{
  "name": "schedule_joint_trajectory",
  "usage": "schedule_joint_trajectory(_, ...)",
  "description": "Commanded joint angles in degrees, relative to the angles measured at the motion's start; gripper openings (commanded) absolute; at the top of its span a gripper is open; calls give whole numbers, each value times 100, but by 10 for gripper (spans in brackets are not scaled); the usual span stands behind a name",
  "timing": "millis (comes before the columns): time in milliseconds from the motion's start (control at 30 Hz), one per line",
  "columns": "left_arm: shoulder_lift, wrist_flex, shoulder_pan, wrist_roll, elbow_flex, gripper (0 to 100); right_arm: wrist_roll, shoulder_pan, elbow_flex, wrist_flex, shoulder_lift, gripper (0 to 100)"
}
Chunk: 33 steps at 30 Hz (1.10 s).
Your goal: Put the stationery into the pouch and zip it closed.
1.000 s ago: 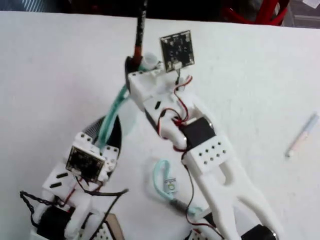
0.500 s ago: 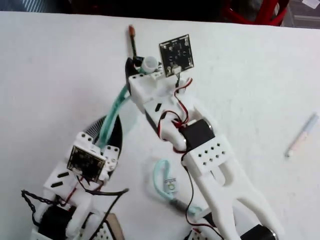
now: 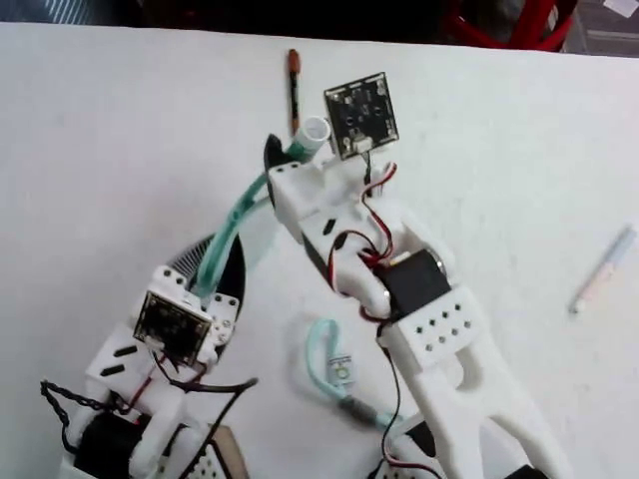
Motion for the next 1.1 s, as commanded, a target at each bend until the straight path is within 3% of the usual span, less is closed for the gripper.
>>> schedule_joint_trajectory(0, 48, 70, -57, 70, -35, 22, 62, -22, -237, 119, -391, 248)
schedule_joint_trajectory(433, 48, 70, -75, 70, -35, 22, 62, 303, -1556, 778, -1130, 242)
schedule_joint_trajectory(500, 48, 70, -75, 70, -35, 22, 62, 365, -1793, 743, -1138, 187)
schedule_joint_trajectory(600, 48, 70, -66, 70, -35, 22, 62, 585, -1846, 391, -901, 2)
schedule_joint_trajectory(667, 48, 70, -66, 70, -35, 22, 53, 576, -1881, 224, -541, 62)
schedule_joint_trajectory(867, 48, 70, -92, 70, -35, 24, 62, 514, -1890, 497, -171, 23)
schedule_joint_trajectory(967, 48, 44, -110, 70, -53, 33, 62, 769, -1881, 822, -356, 24)
schedule_joint_trajectory(1067, 48, -62, -470, 88, -70, 105, 70, 1297, -1837, 1209, -303, 27)
